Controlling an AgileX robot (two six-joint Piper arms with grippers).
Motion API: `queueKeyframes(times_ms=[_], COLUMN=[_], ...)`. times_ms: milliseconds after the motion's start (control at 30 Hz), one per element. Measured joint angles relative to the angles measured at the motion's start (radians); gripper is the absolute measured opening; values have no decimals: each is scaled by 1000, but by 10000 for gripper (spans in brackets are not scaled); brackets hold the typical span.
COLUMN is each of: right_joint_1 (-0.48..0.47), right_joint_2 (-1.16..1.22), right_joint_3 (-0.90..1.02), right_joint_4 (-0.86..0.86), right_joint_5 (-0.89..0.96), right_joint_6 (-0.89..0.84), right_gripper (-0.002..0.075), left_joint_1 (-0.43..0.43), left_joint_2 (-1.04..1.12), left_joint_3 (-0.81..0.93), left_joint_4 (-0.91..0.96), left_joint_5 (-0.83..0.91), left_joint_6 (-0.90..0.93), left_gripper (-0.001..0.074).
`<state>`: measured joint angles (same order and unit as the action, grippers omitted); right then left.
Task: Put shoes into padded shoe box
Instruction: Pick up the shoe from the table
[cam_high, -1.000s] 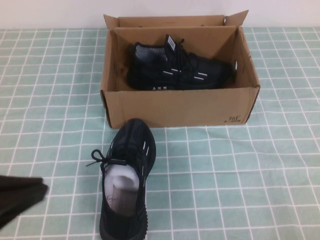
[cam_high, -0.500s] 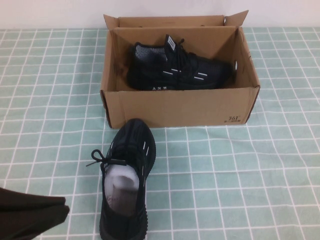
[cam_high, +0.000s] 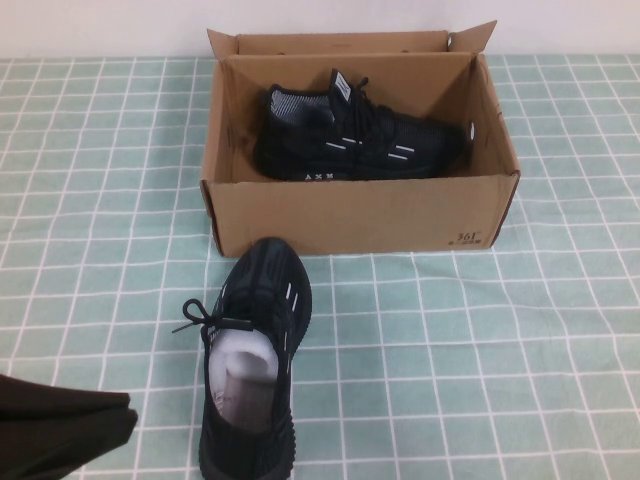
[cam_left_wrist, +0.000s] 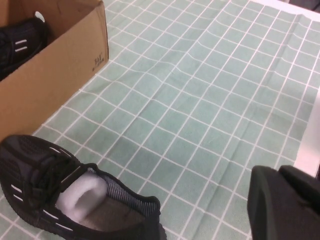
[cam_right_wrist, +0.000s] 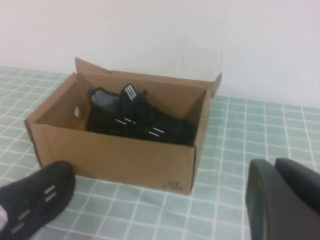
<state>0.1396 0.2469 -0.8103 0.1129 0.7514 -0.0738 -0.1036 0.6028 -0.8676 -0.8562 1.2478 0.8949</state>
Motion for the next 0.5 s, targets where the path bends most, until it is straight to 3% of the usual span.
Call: queueKeyframes(times_ms=[133,333,400,500], right_joint_1=[0,0,0,0], right_joint_2=[-88,-97,-97,-97], right_joint_3=[96,185,208,239], right_joint_4=[-148,-106,-81,-64], right_joint_5=[-56,-117,-133,-153], right_joint_6=[8,49,49,49], right_gripper=[-3,-3,-3,-3], left_joint_1=[0,-2,-2,-12], left_joint_2=[0,13,32,73], left_joint_3=[0,0,0,0], left_joint_4=[0,26,55,93], left_joint_5=[0,-115,-143,-149], left_joint_6=[-2,-2,7,34], left_gripper=[-4,-1,22,123])
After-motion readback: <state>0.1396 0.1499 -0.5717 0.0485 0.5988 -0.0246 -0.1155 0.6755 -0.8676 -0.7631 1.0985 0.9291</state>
